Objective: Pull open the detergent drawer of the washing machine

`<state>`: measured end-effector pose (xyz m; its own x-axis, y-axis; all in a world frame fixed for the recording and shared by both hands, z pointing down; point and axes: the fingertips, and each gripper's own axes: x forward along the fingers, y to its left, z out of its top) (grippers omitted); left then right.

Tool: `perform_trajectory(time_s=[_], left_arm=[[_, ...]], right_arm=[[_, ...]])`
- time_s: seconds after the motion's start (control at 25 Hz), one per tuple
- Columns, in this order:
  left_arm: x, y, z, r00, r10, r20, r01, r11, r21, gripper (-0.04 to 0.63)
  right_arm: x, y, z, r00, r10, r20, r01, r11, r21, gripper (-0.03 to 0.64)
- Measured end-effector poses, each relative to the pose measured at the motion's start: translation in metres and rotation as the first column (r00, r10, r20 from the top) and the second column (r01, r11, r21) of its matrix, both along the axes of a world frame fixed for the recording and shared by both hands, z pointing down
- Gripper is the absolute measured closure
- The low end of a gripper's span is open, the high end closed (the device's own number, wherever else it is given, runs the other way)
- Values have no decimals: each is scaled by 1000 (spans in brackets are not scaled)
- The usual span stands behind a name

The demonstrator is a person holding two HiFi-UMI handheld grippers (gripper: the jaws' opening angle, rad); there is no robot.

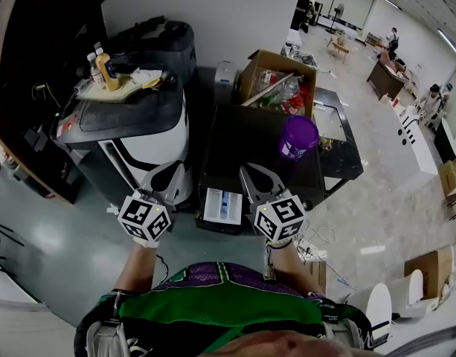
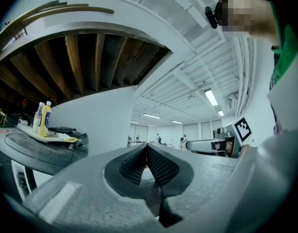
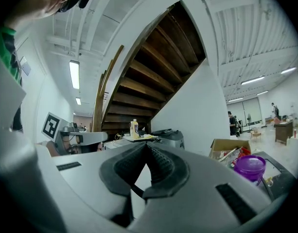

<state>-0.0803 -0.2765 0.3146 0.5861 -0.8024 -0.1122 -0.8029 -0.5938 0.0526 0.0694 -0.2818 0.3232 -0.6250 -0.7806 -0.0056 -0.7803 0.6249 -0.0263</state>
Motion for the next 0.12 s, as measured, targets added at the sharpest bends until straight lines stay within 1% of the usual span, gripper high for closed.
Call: perform_trajectory(time_s=[0.12], left_arm=[[1, 1, -3, 1000, -1, -6, 1, 1000, 1, 578]], right_arm=[[0, 0, 0, 1000, -1, -11, 1, 1000, 1, 617]])
